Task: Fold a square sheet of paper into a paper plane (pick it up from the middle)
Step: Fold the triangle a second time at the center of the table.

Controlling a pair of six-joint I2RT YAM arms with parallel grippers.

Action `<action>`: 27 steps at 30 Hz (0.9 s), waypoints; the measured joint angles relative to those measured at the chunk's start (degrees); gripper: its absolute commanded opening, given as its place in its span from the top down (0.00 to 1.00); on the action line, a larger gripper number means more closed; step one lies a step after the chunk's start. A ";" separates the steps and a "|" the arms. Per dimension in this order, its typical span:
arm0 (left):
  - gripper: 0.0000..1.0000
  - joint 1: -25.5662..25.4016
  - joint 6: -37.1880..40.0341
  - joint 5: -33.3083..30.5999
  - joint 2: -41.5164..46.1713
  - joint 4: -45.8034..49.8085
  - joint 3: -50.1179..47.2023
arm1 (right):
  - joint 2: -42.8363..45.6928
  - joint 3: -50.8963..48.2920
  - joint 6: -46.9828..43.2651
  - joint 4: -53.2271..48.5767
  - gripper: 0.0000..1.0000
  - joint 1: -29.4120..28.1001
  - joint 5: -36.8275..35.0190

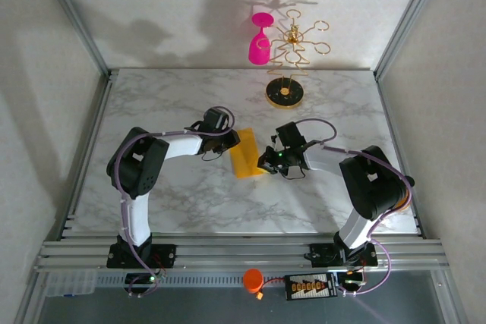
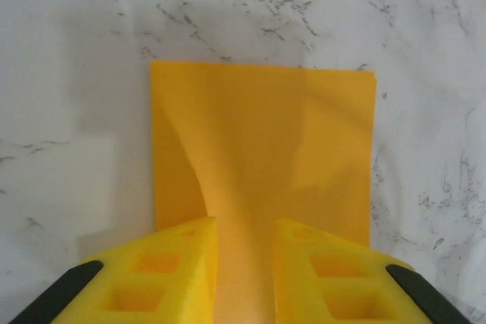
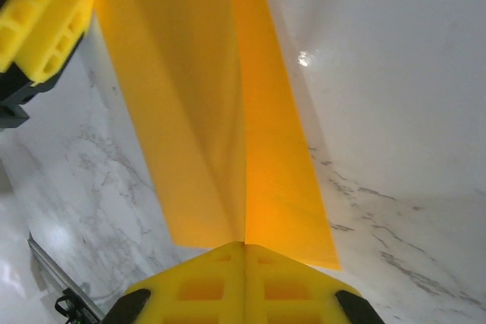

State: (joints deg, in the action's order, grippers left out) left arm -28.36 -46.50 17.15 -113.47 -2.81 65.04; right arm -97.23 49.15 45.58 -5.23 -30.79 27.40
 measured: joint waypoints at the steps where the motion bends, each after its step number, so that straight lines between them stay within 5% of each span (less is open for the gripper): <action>1: 0.76 0.00 0.00 0.24 -0.04 -0.09 -0.02 | 0.00 0.44 -0.24 0.11 1.00 -0.15 0.15; 27: 0.83 0.07 -0.20 1.07 -0.04 -3.21 -2.19 | -10.95 9.35 1.60 8.79 1.00 -5.03 0.52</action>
State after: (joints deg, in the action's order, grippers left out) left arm -28.29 -46.70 18.22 -113.51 -6.02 62.85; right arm -108.18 58.50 47.18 3.55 -35.81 27.92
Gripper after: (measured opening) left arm 0.171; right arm 0.058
